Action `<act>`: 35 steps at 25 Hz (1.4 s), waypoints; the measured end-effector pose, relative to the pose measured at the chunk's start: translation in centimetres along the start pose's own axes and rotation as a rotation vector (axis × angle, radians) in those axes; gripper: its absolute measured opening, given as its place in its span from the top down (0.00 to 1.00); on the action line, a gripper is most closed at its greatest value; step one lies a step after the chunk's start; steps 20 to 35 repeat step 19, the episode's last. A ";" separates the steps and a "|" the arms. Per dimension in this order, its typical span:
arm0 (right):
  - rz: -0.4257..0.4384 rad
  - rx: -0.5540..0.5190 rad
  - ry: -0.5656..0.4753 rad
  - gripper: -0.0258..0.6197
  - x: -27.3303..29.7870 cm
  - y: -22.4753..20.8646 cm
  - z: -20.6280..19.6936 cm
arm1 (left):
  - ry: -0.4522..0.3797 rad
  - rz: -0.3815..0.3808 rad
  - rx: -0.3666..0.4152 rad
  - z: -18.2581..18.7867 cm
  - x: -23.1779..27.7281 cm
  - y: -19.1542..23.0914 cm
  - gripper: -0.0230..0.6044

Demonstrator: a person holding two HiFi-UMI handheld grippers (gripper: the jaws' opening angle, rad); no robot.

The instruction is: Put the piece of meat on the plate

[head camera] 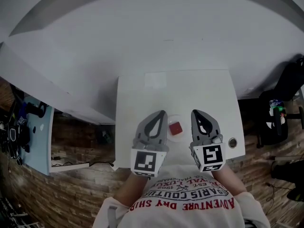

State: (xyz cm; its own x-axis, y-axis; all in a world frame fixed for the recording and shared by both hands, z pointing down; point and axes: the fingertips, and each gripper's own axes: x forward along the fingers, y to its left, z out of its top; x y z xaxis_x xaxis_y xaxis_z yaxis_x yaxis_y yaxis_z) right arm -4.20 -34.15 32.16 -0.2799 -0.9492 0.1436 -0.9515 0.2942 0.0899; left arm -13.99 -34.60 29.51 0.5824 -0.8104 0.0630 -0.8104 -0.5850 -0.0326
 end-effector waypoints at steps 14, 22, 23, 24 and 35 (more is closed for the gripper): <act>0.018 -0.004 -0.036 0.94 -1.3 0.6 0.5 | -0.017 -0.018 0.049 0.0 -0.4 -0.4 0.95; 0.005 -0.011 -0.038 0.94 -1.1 0.6 0.7 | -0.019 -0.037 0.052 0.2 -0.2 -0.6 0.95; 0.005 -0.011 -0.038 0.94 -1.1 0.6 0.7 | -0.019 -0.037 0.052 0.2 -0.2 -0.6 0.95; 0.005 -0.011 -0.038 0.94 -1.1 0.6 0.7 | -0.019 -0.037 0.052 0.2 -0.2 -0.6 0.95; 0.005 -0.011 -0.038 0.94 -1.1 0.6 0.7 | -0.019 -0.037 0.052 0.2 -0.2 -0.6 0.95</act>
